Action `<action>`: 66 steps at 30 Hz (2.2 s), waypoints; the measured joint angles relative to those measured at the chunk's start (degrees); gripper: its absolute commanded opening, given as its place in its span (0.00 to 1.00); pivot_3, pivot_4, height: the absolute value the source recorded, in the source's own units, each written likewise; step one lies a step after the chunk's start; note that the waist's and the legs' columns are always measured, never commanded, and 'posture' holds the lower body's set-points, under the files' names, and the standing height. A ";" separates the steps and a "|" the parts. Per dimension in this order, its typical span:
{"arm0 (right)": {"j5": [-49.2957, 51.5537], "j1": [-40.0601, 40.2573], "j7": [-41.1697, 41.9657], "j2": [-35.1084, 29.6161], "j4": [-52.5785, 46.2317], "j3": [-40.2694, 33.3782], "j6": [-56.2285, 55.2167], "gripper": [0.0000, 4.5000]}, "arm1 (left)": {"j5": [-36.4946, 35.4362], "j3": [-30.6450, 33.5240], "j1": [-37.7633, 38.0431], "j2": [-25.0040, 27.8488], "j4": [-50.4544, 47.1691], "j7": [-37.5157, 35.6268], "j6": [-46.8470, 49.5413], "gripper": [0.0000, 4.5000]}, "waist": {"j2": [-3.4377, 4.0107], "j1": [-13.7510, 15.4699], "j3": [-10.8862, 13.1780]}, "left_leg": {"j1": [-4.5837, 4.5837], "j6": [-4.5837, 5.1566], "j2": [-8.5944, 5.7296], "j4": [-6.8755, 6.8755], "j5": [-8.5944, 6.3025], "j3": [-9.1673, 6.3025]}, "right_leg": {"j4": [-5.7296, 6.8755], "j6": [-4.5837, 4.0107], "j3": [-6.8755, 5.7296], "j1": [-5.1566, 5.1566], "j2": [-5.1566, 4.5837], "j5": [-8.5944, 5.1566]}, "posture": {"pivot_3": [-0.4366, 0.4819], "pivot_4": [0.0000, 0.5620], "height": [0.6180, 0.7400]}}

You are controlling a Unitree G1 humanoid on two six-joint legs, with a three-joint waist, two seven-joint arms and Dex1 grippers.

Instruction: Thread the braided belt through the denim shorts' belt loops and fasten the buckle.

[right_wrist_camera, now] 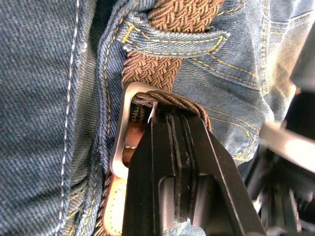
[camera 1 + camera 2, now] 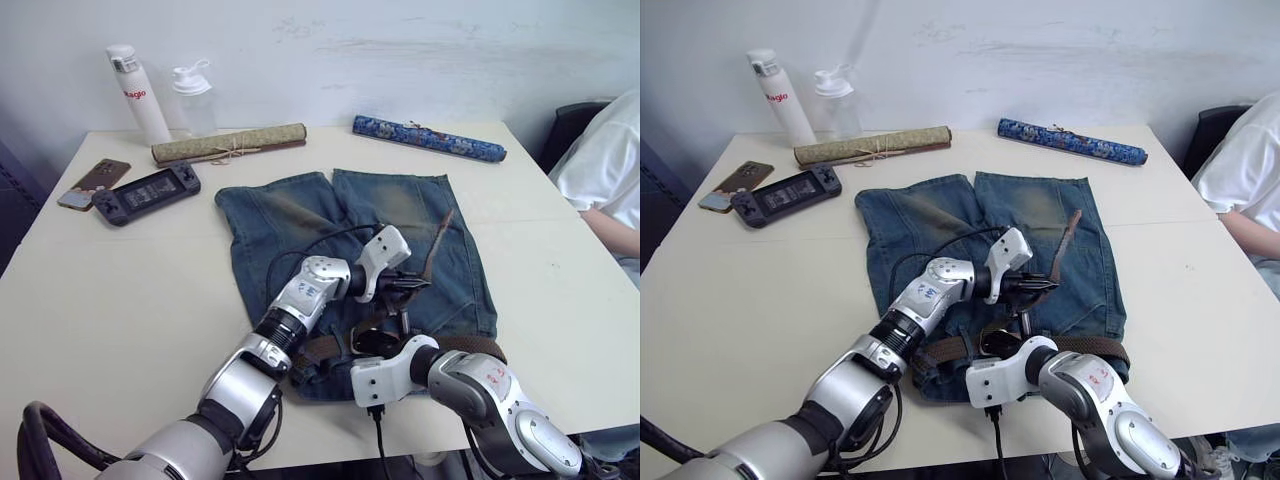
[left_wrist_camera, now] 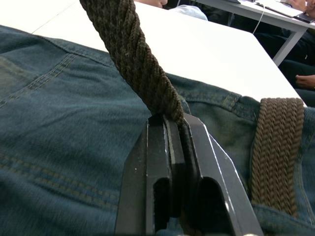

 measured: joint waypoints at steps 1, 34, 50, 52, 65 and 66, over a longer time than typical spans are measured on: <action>-0.08 0.02 0.00 0.00 0.00 -0.04 -0.03 0.01 | 0.16 0.25 -0.39 -0.35 1.12 0.25 -0.35 0.00 | 0.01 0.03 0.01 | 0.00 0.00 0.00 0.00 0.00 0.00 | 0.00 0.00 0.00 -0.01 0.00 0.00 | 0.48 0.27 0.97; 8.90 6.70 3.28 10.64 -5.48 -10.02 9.80 0.01 | -7.17 6.91 18.67 15.21 -42.86 -2.31 16.20 0.00 | 0.56 -0.02 1.34 | -1.08 -0.50 -0.04 -0.07 0.37 -0.13 | 0.02 0.10 -0.06 -0.99 -0.03 0.07 | 0.48 0.27 0.97; 20.11 2.53 4.73 16.09 -12.23 -20.23 28.95 0.01 | 4.93 -0.35 32.12 43.14 -61.50 -3.58 8.11 0.00 | 0.97 -0.17 2.55 | -1.94 -0.53 -0.06 -0.08 0.57 0.08 | 0.21 0.08 0.05 -2.04 0.08 0.07 | 0.48 0.27 0.97; 21.51 1.87 4.09 16.96 -12.59 -20.20 30.60 0.01 | 9.15 -1.61 31.84 43.42 -61.52 -1.55 4.76 0.00 | 0.99 -0.14 2.56 | -1.94 -0.50 -0.05 -0.08 0.61 0.11 | 0.25 0.06 0.06 -2.09 0.11 0.05 | 0.48 0.27 0.97; 37.46 10.32 7.87 13.75 -13.90 -34.48 30.42 0.72 | 13.36 -2.15 31.64 40.63 -61.16 1.38 2.61 0.00 | 0.95 0.21 2.58 | -1.91 -0.28 -0.15 0.11 0.63 0.20 | 0.58 0.17 0.19 -2.08 0.06 0.10 | 0.48 0.27 0.97; 38.49 11.99 8.45 12.96 -13.90 -34.99 28.88 0.72 | 13.32 -2.13 31.64 40.63 -61.13 1.37 2.74 0.00 | 0.94 0.22 2.58 | -1.90 -0.28 -0.14 0.10 0.63 0.19 | 0.58 0.17 0.19 -2.08 0.08 0.10 | 0.48 0.27 0.97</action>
